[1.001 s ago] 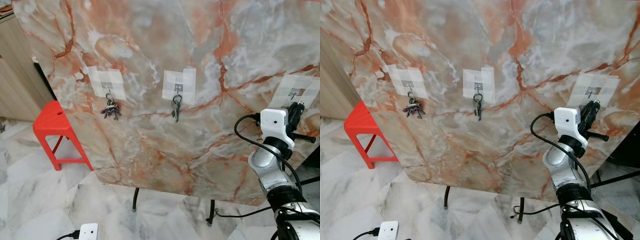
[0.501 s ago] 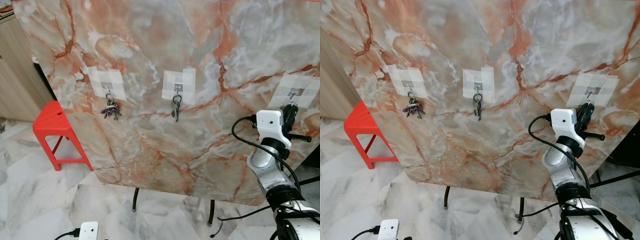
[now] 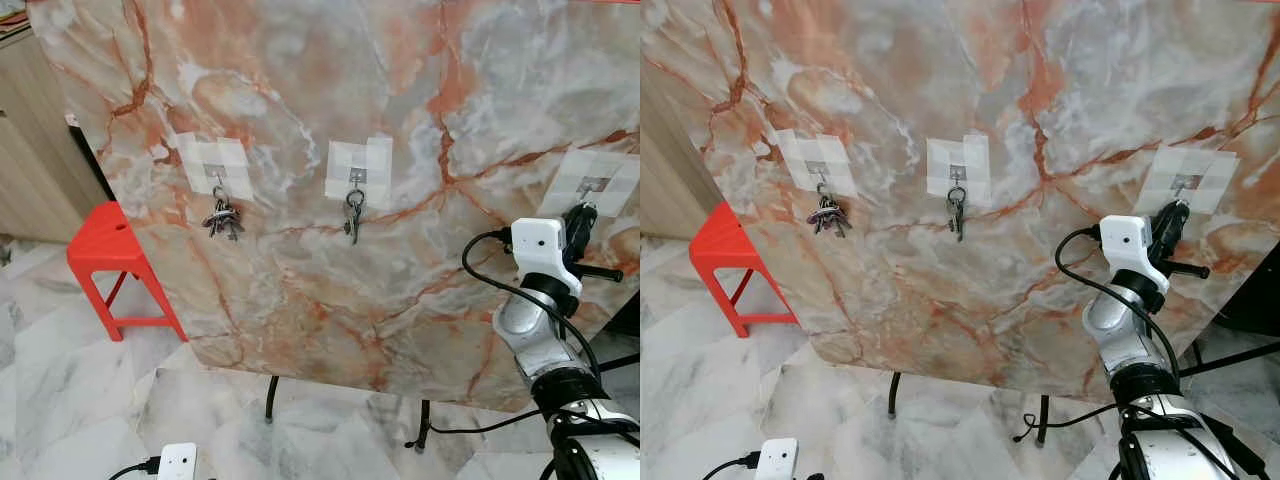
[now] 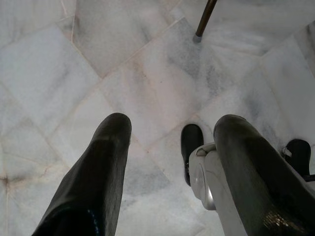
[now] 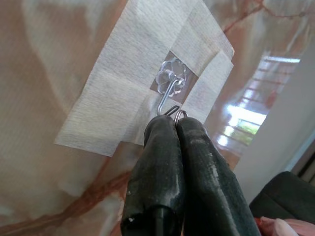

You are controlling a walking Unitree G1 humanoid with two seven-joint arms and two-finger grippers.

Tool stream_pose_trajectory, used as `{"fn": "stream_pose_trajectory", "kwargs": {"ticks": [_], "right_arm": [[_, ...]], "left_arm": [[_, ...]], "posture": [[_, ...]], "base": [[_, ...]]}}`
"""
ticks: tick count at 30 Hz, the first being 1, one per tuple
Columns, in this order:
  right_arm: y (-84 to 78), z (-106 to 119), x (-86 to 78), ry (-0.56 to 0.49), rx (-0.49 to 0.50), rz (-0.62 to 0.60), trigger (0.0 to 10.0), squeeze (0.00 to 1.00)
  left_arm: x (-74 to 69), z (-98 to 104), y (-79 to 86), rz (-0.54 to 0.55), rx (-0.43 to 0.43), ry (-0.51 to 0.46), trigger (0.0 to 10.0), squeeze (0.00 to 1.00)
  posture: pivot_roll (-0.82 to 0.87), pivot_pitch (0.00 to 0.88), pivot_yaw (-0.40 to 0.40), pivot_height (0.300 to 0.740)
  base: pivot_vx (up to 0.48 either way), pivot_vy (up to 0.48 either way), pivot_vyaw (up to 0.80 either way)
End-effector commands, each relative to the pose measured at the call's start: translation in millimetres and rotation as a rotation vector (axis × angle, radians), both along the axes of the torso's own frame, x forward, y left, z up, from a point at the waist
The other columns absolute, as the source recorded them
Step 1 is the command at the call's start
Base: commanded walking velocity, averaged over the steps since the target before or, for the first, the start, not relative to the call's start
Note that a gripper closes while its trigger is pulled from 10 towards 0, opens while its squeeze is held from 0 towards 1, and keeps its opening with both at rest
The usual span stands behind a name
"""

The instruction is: Hang keys on a hook

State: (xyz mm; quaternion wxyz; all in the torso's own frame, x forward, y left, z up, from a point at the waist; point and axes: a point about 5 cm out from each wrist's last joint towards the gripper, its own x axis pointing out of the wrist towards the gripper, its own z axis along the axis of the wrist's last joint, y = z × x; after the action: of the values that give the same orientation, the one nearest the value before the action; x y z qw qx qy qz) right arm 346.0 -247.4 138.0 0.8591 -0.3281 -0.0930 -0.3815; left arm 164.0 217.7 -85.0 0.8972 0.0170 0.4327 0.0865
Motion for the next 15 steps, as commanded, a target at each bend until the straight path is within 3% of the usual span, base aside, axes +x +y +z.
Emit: {"fn": "stream_pose_trajectory", "kwargs": {"ticks": [1,9,15], "right_arm": [[-2.5,8,2.3,-0.026,-0.004,-0.023,10.0,0.00],[-7.7,1,-2.4,-0.003,0.009,-0.094,10.0,0.00],[-11.5,-8,-6.6,0.019,0.082,-0.123,10.0,0.00]], "left_arm": [[-4.4,-2,0.2,0.001,0.000,0.024,10.0,0.00],[-3.8,-2,0.2,0.003,-0.001,0.023,10.0,0.00],[-3.3,-2,-0.8,0.003,-0.002,0.022,10.0,0.00]], "posture": [[-0.03,0.007,0.020,0.740],[-0.03,0.012,0.018,0.740],[-0.03,0.013,0.017,0.740]], "base": [[0.000,0.000,0.00],[0.000,0.000,0.00],[0.000,0.000,0.00]]}}
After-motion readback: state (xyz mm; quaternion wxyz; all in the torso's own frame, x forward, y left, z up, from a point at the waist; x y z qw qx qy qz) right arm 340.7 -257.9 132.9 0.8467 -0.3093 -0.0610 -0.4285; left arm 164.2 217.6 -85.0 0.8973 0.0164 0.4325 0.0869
